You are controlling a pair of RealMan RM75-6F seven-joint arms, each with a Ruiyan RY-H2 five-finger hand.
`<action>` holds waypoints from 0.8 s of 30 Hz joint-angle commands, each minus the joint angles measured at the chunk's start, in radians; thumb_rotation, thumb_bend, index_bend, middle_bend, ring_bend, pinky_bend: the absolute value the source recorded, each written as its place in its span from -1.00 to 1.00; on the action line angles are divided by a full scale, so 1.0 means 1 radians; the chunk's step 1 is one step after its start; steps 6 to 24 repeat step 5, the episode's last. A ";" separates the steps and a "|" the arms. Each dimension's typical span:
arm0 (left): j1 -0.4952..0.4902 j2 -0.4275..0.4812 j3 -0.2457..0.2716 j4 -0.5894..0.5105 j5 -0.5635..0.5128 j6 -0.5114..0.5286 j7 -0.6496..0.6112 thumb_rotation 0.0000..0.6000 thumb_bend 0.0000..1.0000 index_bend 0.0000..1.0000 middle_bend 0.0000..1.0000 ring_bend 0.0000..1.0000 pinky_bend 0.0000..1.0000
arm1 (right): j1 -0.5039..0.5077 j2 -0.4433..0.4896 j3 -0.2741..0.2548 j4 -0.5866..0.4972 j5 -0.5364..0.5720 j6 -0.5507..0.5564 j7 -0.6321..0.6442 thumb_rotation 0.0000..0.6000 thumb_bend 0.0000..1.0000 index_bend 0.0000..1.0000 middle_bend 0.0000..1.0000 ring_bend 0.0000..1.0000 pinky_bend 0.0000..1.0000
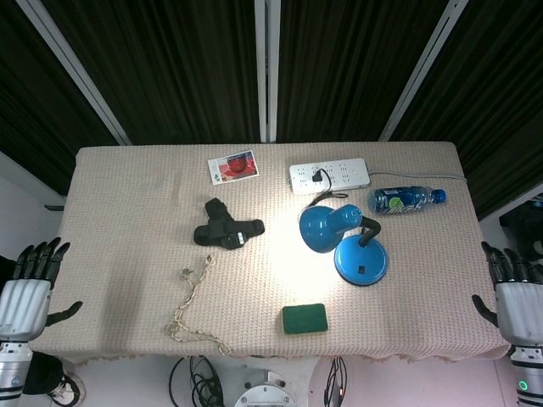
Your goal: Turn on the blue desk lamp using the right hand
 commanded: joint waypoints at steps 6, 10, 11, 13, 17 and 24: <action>-0.001 0.005 -0.001 0.012 0.005 -0.001 -0.017 1.00 -0.90 -1.00 -1.00 -1.00 -1.00 | -0.081 -0.001 0.054 0.115 0.072 0.061 0.186 1.00 -1.00 -1.00 -1.00 -1.00 -1.00; -0.001 0.005 -0.001 0.012 0.005 -0.001 -0.017 1.00 -0.90 -1.00 -1.00 -1.00 -1.00 | -0.081 -0.001 0.054 0.115 0.072 0.061 0.186 1.00 -1.00 -1.00 -1.00 -1.00 -1.00; -0.001 0.005 -0.001 0.012 0.005 -0.001 -0.017 1.00 -0.90 -1.00 -1.00 -1.00 -1.00 | -0.081 -0.001 0.054 0.115 0.072 0.061 0.186 1.00 -1.00 -1.00 -1.00 -1.00 -1.00; -0.001 0.005 -0.001 0.012 0.005 -0.001 -0.017 1.00 -0.90 -1.00 -1.00 -1.00 -1.00 | -0.081 -0.001 0.054 0.115 0.072 0.061 0.186 1.00 -1.00 -1.00 -1.00 -1.00 -1.00; -0.001 0.005 -0.001 0.012 0.005 -0.001 -0.017 1.00 -0.90 -1.00 -1.00 -1.00 -1.00 | -0.081 -0.001 0.054 0.115 0.072 0.061 0.186 1.00 -1.00 -1.00 -1.00 -1.00 -1.00; -0.001 0.005 -0.001 0.012 0.005 -0.001 -0.017 1.00 -0.90 -1.00 -1.00 -1.00 -1.00 | -0.081 -0.001 0.054 0.115 0.072 0.061 0.186 1.00 -1.00 -1.00 -1.00 -1.00 -1.00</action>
